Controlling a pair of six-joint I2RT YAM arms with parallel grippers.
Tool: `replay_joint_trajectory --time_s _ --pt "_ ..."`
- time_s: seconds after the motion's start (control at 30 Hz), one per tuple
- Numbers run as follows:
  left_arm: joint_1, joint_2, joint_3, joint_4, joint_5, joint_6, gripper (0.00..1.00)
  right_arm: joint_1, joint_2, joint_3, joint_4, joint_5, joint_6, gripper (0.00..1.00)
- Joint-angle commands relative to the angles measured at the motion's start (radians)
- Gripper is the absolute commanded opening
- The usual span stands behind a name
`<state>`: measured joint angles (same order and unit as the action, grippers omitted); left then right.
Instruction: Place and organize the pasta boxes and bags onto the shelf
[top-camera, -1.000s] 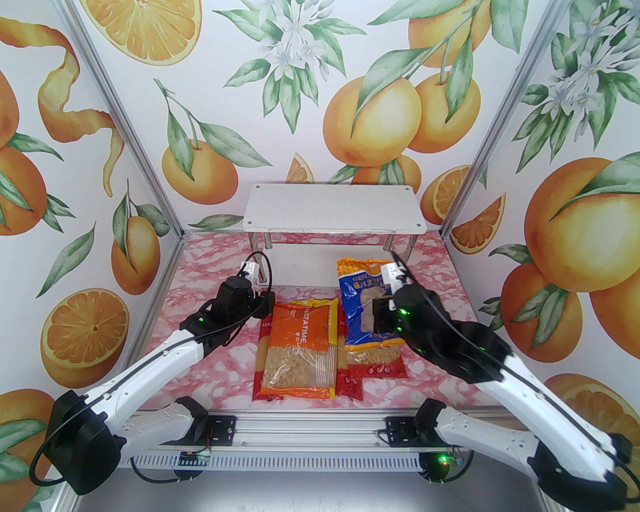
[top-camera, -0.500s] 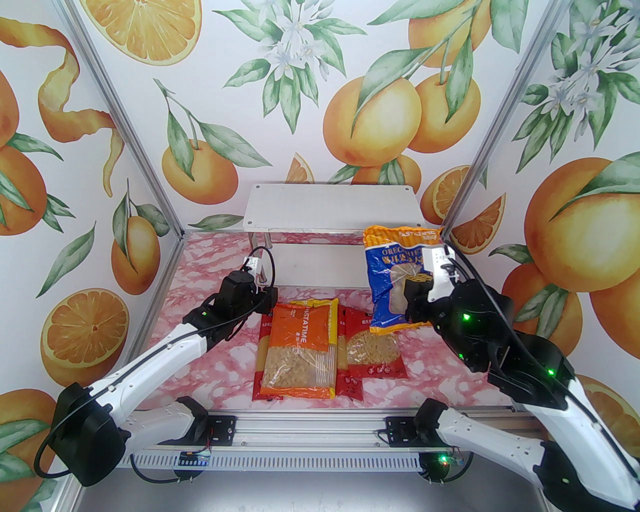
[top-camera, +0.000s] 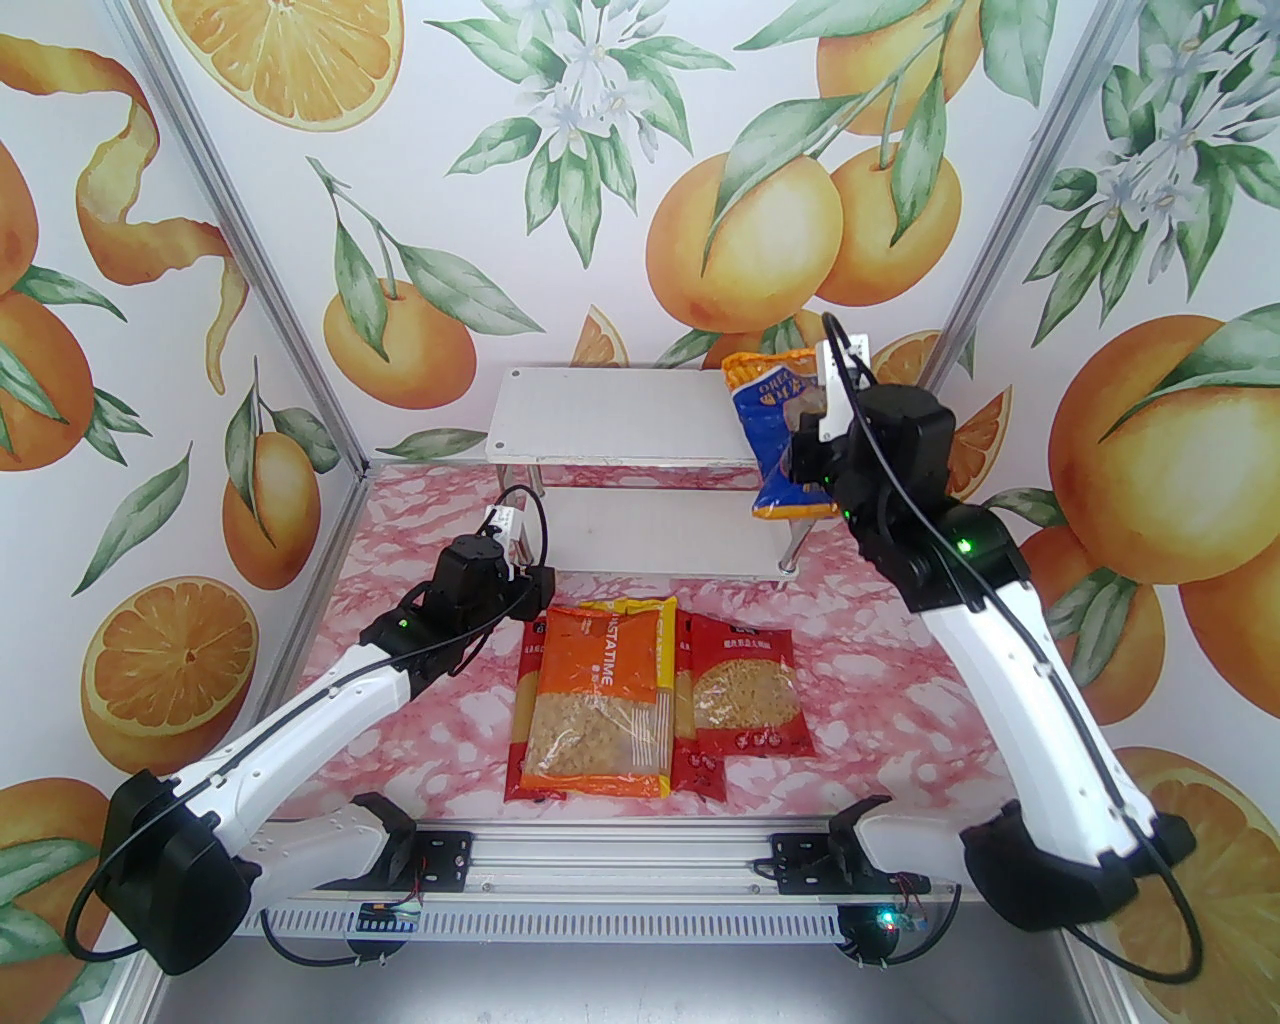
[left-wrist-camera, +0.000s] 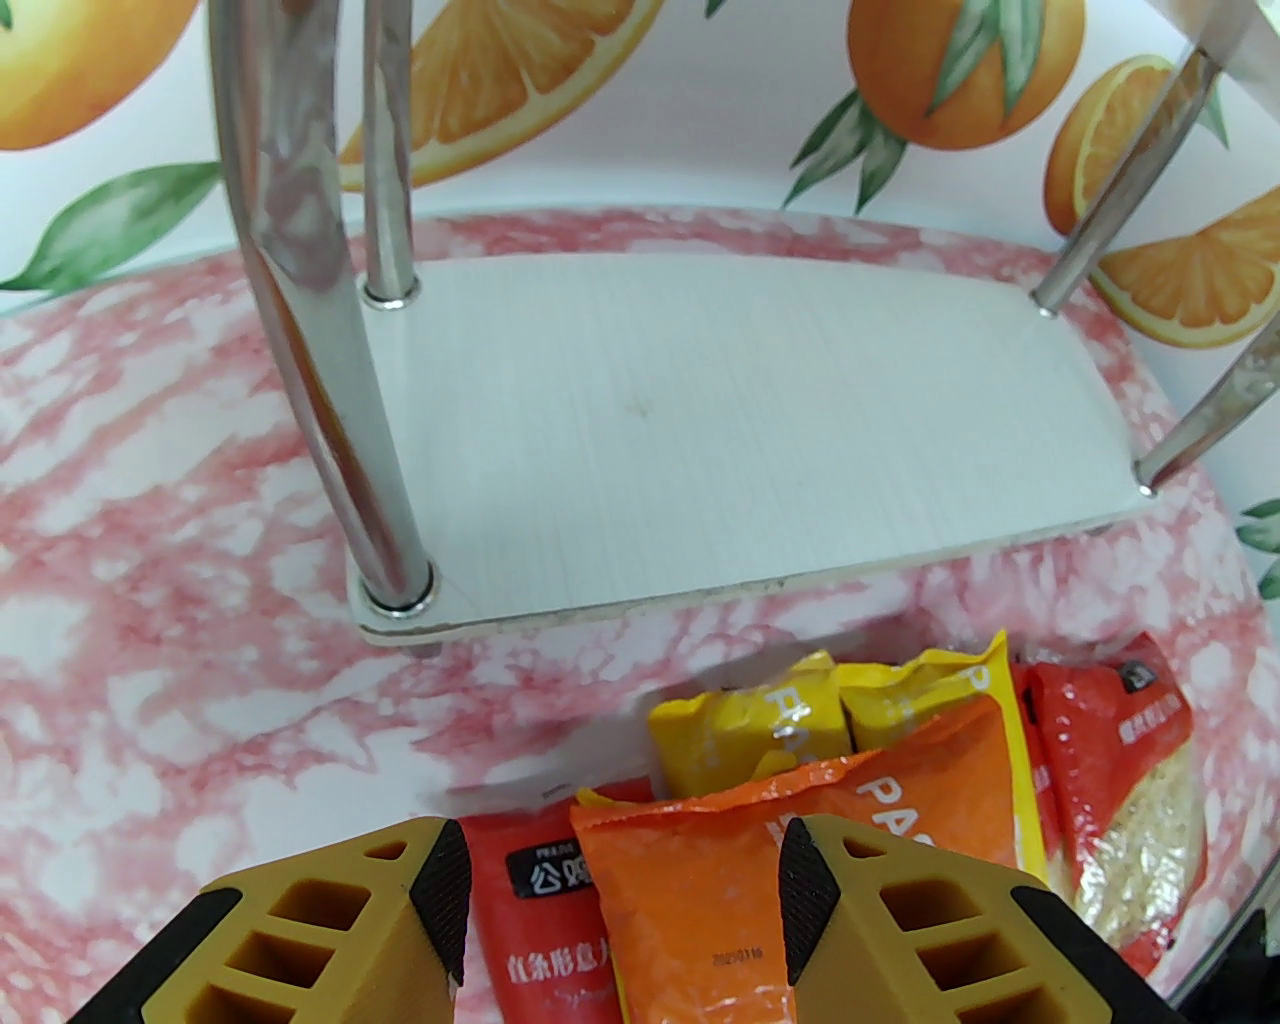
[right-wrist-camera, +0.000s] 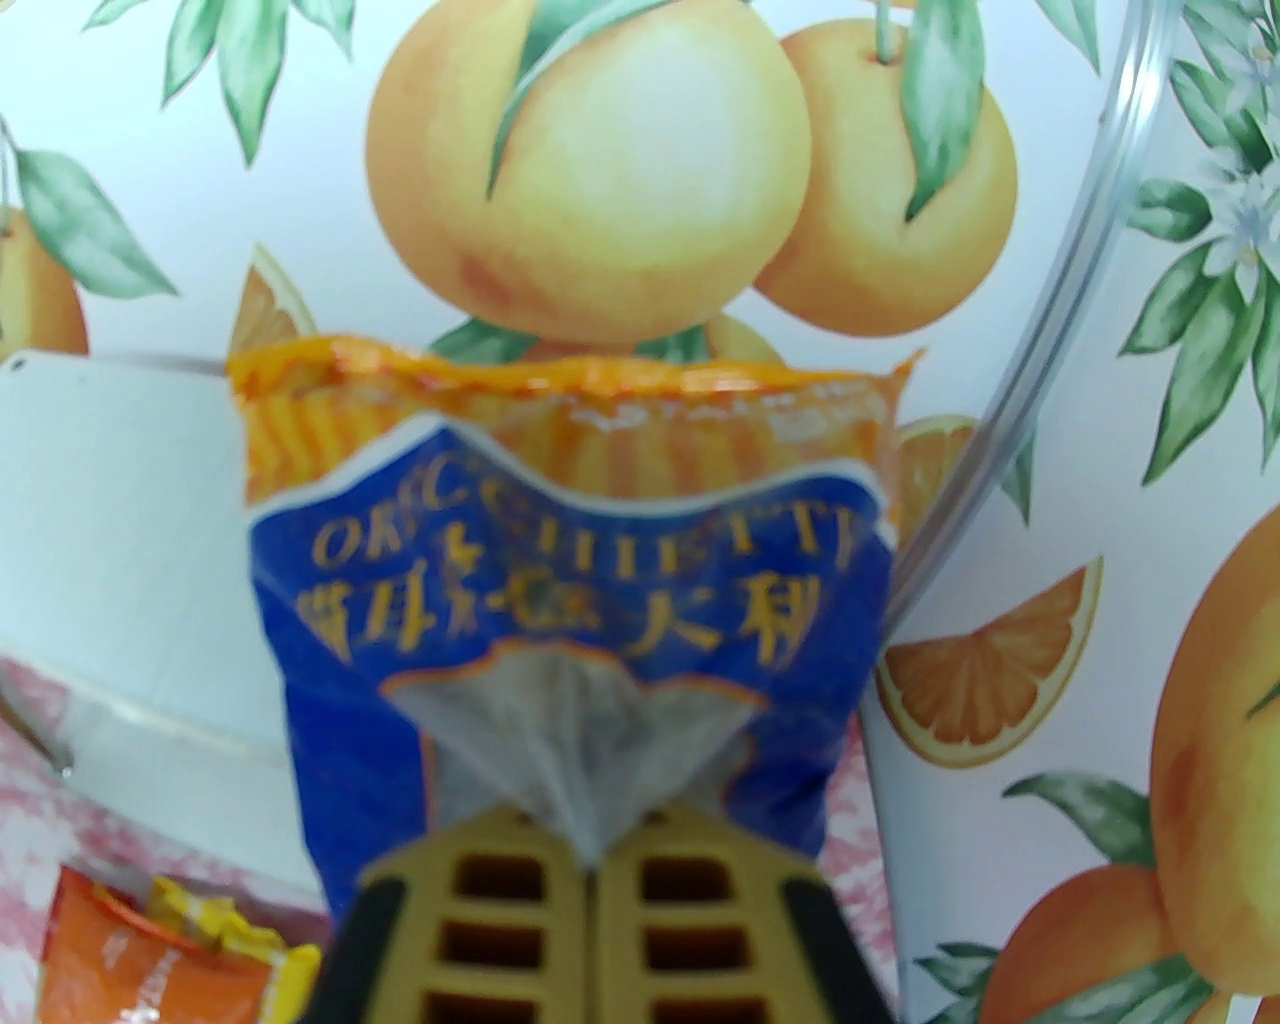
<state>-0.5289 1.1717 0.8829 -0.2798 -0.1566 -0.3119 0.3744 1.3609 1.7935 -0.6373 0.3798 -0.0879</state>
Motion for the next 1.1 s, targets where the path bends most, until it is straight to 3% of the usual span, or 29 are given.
replay_joint_trajectory --time_s 0.0,0.27,0.73,1.07 --pt "0.013 -0.02 0.001 -0.012 -0.002 0.007 0.56 -0.038 0.029 0.103 0.215 -0.046 0.012 0.0" --pt "0.029 -0.015 -0.004 -0.013 0.002 0.008 0.56 -0.097 0.134 0.171 0.239 -0.068 0.096 0.0" --pt "0.038 0.018 0.009 -0.007 0.012 0.009 0.56 -0.1 0.216 0.165 0.304 -0.062 0.296 0.0" --pt "0.046 0.041 0.011 -0.004 0.031 0.01 0.56 -0.098 0.207 0.057 0.277 -0.056 0.412 0.0"
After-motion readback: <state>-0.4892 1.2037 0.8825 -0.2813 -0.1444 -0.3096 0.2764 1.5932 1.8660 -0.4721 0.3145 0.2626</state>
